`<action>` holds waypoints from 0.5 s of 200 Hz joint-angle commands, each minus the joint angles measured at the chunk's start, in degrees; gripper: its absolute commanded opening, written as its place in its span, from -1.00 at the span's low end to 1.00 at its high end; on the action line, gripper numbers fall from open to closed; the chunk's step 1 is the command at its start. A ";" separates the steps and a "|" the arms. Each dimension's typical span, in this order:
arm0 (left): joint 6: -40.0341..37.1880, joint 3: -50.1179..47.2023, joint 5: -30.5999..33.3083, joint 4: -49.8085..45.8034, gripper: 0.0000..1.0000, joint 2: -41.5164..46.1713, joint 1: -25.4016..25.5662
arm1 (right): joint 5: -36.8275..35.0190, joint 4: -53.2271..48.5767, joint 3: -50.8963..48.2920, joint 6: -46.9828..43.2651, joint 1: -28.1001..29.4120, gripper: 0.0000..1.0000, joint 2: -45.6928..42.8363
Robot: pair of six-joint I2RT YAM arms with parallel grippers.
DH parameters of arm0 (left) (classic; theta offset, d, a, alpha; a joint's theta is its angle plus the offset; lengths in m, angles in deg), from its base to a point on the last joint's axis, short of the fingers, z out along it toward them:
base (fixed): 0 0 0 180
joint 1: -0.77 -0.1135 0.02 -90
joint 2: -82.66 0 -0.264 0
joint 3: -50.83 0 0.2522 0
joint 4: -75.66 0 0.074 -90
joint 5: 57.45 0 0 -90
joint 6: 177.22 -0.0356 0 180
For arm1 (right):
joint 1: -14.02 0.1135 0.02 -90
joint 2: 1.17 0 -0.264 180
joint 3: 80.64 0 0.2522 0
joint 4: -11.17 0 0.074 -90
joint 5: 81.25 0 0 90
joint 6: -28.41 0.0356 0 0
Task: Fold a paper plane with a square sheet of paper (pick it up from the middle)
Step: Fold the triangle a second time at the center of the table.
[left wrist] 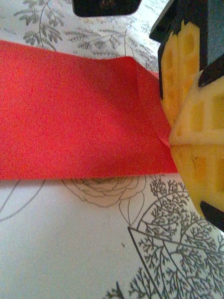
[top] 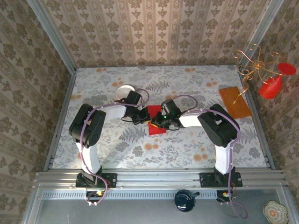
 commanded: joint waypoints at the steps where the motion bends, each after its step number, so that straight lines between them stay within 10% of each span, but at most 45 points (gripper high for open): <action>1: -1.66 1.08 0.95 -2.72 -0.98 -1.44 0.35 | -1.77 -6.15 -1.33 0.33 -0.20 -1.00 2.70; 100: -3.72 1.58 3.80 -6.76 -0.99 -3.63 0.27 | 0.94 -5.49 0.07 -6.32 -2.37 -0.99 -6.03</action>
